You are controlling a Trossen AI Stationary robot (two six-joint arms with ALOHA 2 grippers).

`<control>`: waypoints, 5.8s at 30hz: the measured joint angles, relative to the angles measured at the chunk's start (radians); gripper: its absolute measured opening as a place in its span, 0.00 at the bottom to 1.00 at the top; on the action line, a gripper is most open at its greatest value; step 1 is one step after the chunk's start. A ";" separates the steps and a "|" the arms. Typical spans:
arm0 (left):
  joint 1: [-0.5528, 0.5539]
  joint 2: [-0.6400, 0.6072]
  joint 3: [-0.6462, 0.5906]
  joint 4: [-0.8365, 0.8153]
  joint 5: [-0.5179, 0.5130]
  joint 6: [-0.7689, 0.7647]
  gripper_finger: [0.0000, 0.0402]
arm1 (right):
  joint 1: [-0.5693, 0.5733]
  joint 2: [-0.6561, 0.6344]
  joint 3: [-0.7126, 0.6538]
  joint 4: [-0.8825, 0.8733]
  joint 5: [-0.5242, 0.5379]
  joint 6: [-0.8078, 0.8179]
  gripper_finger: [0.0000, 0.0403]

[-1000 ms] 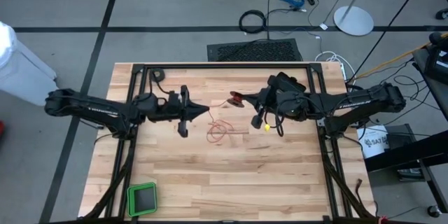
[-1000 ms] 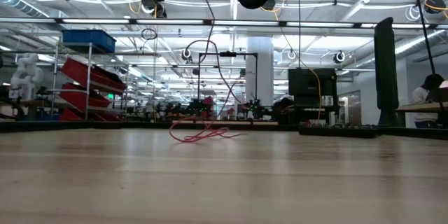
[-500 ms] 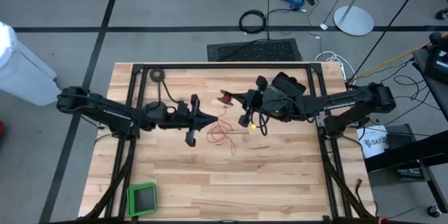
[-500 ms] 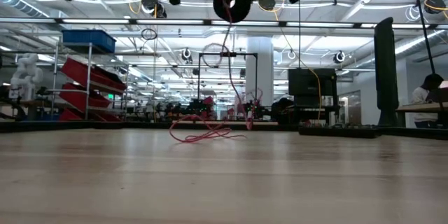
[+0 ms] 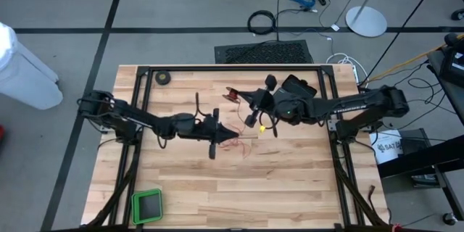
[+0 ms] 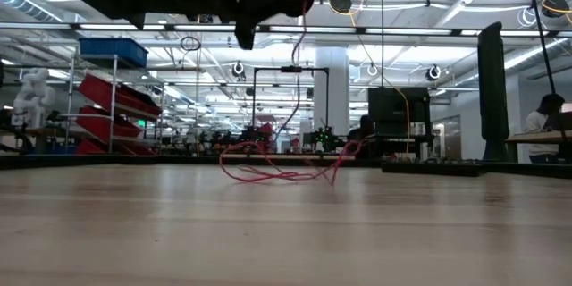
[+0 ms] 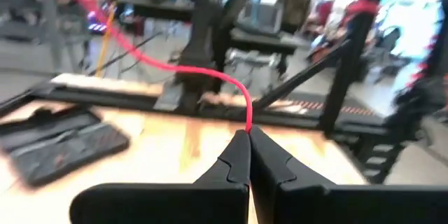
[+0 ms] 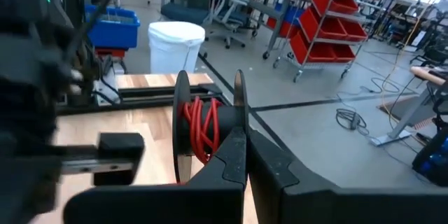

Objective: Coil cords
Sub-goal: Uncoil the red wire from the spool

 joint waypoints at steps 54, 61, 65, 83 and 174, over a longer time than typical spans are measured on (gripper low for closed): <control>0.184 -0.175 -0.004 -0.127 0.098 0.020 0.41 | -0.126 -0.162 0.000 -0.185 -0.399 0.053 0.00; 0.178 -0.165 -0.004 -0.129 0.133 0.012 0.41 | -0.126 -0.162 0.000 -0.186 -0.399 0.053 0.00; 0.156 -0.132 -0.004 -0.103 0.078 0.024 0.41 | -0.127 -0.162 0.000 -0.184 -0.395 0.052 0.00; 0.151 -0.029 -0.004 0.057 0.010 0.022 0.41 | -0.129 -0.162 0.000 -0.207 -0.393 0.049 0.00; 0.134 -0.400 -0.003 -0.252 0.019 0.026 0.00 | -0.129 -0.128 0.000 -0.304 -0.278 0.114 0.00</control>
